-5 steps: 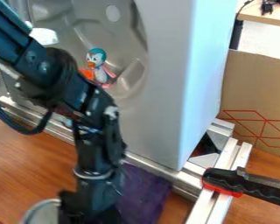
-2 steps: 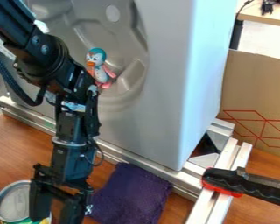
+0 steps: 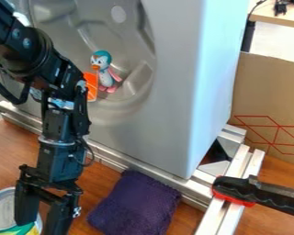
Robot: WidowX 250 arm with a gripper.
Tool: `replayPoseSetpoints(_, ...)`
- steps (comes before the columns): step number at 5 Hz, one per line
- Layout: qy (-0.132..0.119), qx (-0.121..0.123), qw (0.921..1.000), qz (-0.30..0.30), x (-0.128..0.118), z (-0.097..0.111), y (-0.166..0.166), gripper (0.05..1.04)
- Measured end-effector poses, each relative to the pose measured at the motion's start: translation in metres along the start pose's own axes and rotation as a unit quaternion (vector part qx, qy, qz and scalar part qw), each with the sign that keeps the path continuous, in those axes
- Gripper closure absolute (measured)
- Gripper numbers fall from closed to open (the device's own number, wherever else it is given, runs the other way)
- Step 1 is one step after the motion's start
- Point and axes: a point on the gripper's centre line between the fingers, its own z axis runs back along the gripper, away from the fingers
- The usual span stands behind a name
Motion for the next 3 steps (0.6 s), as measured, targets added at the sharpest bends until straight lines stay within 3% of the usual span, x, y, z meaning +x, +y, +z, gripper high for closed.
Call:
replayPoseSetpoints(1, -0.031, 0.018, 0.9993, -0.014, -0.007, 0.013, -0.012, 0.083)
replayPoseSetpoints(2, -0.073, 0.053, 0.9950, -0.043, -0.017, 0.028, -0.032, 0.083)
replayPoseSetpoints(3, -0.086, 0.081, 0.9922, -0.040, -0.024, 0.027, -0.041, 0.083)
